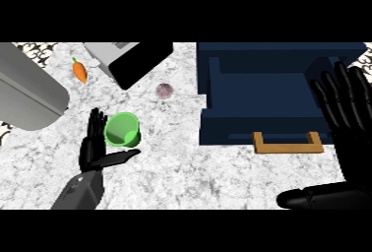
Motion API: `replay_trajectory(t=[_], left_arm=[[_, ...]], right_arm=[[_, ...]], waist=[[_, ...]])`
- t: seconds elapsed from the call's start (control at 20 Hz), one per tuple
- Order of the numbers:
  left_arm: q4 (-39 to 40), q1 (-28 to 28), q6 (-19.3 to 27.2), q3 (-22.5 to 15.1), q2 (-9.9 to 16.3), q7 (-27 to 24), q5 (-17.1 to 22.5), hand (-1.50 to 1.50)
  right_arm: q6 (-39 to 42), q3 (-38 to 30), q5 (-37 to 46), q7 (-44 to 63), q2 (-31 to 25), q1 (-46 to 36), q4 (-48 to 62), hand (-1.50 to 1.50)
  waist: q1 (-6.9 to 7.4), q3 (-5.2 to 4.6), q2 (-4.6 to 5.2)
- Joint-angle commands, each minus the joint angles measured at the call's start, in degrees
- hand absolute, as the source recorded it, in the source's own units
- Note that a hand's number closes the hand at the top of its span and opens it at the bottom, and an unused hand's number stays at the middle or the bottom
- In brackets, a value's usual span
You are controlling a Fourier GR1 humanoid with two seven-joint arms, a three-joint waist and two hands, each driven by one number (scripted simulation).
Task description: Pick up the cup, place it into the drawer and close the drawer
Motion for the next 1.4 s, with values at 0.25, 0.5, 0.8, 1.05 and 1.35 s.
replay_trajectory(t=[0.25, 0.5, 0.8, 1.05, 1.35], left_arm=[[8.06, -5.67, -2.43, 1.71, 0.30, -1.68, 1.72, -1.50], [12.24, -6.31, -6.75, 2.64, -0.97, -7.05, 2.44, -1.50], [15.17, -9.79, -14.46, 3.85, 0.46, -5.18, 3.86, -1.50], [13.46, -7.85, -18.38, 2.13, 0.11, -8.94, 2.53, 1.50], [11.74, -7.74, -9.61, 2.70, -0.57, -14.67, 1.73, 1.50]], right_arm=[[0.00, 2.55, 1.48, -1.90, 1.90, 3.53, -1.96, -1.50], [-0.78, 0.45, 0.51, -0.02, 1.01, -0.37, 0.94, -1.50], [-1.06, 3.00, 1.98, 0.06, 2.05, 1.25, -1.98, -1.50], [-0.84, 0.72, 0.71, 0.91, 0.77, -0.85, 0.00, -1.50], [-0.18, 1.36, 2.09, -2.47, 1.48, 0.12, 2.39, -1.50]], waist=[[-0.28, -0.01, 0.07], [-0.43, -0.04, 0.21], [-0.92, -0.09, 0.30], [-0.44, -0.05, 0.19], [-0.20, -0.04, 0.22]])
